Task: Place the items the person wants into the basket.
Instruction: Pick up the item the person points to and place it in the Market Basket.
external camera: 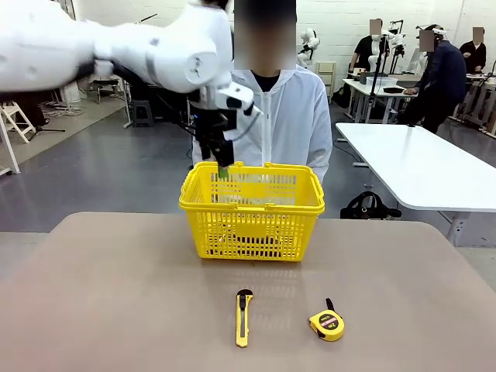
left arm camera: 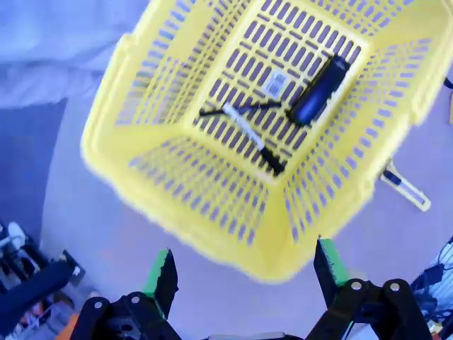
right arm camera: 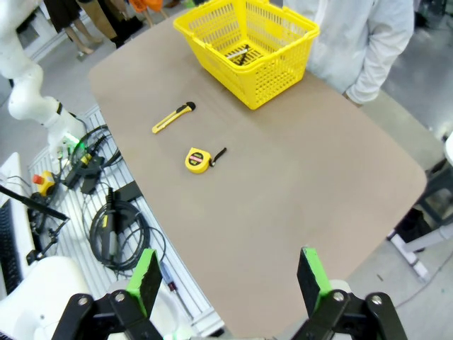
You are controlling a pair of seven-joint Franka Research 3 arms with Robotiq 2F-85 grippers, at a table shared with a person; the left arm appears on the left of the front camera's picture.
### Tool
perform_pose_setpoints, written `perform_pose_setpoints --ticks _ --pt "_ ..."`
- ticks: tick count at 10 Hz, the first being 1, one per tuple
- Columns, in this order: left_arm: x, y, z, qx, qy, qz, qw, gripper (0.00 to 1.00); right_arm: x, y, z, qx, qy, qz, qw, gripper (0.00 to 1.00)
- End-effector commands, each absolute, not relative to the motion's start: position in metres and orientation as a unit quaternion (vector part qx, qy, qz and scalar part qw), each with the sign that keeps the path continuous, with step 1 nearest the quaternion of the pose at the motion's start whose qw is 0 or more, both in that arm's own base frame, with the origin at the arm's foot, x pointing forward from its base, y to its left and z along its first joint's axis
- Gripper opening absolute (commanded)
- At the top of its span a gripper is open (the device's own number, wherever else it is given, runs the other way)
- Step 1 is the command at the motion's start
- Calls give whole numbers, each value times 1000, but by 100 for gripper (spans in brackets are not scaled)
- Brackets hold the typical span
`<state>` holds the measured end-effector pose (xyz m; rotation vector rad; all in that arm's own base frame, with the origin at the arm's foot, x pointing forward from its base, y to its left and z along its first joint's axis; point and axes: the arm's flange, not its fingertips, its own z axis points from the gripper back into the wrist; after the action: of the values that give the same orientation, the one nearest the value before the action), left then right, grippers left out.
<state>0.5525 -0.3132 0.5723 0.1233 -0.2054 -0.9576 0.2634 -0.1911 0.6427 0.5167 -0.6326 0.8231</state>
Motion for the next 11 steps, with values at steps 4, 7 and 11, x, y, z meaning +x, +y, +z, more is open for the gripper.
perform_pose_setpoints --ticks 4,7,11 --pt "399 -212 570 97 -170 -359 912 100 264 -190 643 255 -311 392 828 100" --pt "364 -182 558 81 -195 -325 922 100 264 -190 643 255 -311 392 828 100" --pt "371 -167 542 58 -183 -315 929 100 264 -190 643 255 -311 392 828 100"
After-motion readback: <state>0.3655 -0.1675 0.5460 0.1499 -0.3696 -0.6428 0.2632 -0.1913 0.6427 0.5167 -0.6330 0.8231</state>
